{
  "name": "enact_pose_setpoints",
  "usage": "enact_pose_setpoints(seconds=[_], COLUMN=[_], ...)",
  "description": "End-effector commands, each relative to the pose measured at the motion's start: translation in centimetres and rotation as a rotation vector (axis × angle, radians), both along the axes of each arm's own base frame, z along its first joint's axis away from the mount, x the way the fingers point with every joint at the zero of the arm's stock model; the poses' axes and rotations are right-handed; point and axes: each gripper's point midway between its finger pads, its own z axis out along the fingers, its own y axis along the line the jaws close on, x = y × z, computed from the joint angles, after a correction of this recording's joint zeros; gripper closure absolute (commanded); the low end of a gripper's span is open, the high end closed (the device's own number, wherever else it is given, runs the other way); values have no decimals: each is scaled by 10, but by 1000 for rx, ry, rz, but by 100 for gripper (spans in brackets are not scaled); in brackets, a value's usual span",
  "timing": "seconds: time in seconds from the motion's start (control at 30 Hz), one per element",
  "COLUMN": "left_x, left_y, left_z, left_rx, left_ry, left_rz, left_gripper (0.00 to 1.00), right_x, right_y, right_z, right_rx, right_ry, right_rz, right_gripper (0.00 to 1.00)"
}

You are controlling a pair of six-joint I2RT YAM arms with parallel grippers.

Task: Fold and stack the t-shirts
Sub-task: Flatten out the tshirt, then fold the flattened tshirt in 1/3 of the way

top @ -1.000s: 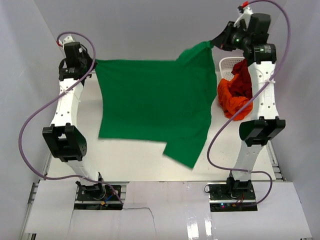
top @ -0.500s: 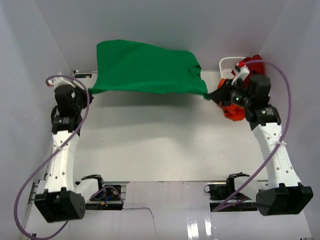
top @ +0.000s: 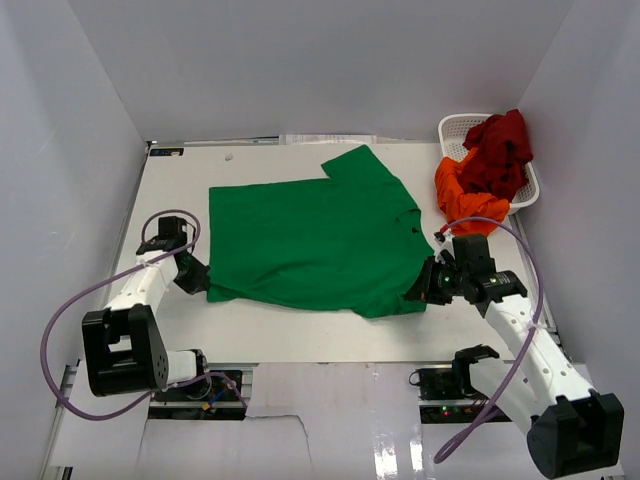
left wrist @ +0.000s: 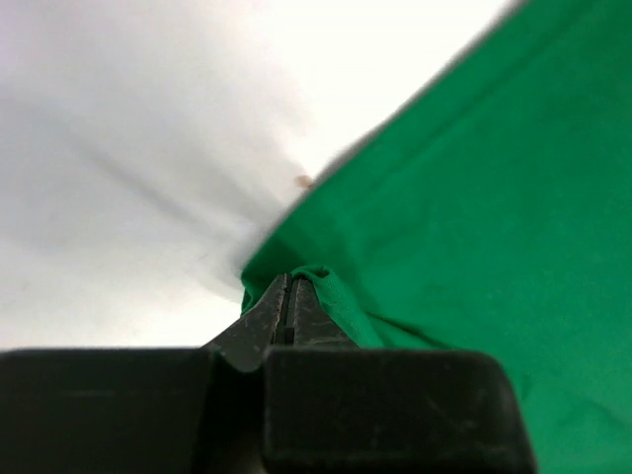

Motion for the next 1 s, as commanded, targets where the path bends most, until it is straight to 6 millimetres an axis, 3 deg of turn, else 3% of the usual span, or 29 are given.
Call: enact_pose_setpoints(seconds=[0.0, 0.1, 0.23, 0.47, 0.8, 0.97], left_x=[-15, -19, -23, -1, 37, 52], left_y=[20, 17, 22, 18, 16, 18], left_z=[14, 16, 13, 23, 59, 58], left_rx=[67, 34, 51, 32, 20, 23], left_ry=[61, 33, 15, -27, -171, -169], left_rz=[157, 199, 216, 150, 64, 60], left_gripper=[100, 100, 100, 100, 100, 100], right_x=[-11, -14, -3, 46, 106, 134], right_y=[-10, -17, -23, -36, -34, -28], right_z=[4, -2, 14, 56, 75, 79], right_rx=[-41, -73, -92, -196, -242, -251], right_ry=[6, 7, -44, -171, -238, -251], right_rz=[-43, -76, -130, -170, -179, -159], right_gripper=[92, 92, 92, 92, 92, 92])
